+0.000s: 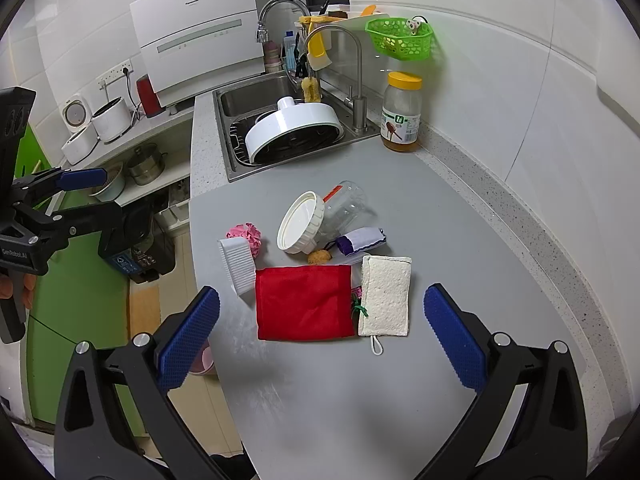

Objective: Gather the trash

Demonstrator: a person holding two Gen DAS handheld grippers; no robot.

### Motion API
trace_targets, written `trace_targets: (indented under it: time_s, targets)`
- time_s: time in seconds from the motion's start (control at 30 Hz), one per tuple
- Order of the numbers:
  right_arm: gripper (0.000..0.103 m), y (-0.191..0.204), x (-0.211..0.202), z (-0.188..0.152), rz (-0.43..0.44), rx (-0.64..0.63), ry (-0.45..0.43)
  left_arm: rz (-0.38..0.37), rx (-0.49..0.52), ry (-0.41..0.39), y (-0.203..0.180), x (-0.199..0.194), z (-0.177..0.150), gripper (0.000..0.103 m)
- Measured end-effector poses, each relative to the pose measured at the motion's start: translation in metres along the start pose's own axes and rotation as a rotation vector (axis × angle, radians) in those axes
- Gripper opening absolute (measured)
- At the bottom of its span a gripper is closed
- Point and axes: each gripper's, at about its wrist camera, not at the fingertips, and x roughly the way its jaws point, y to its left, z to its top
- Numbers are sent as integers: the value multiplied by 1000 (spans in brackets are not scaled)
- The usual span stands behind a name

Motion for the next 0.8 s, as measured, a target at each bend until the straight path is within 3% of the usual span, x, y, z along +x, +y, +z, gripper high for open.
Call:
trace_targets:
  time_s: [0.8]
  targets:
    - [100,0,4,-4,4,-3,9,0,2,5,-2,2,-2,97]
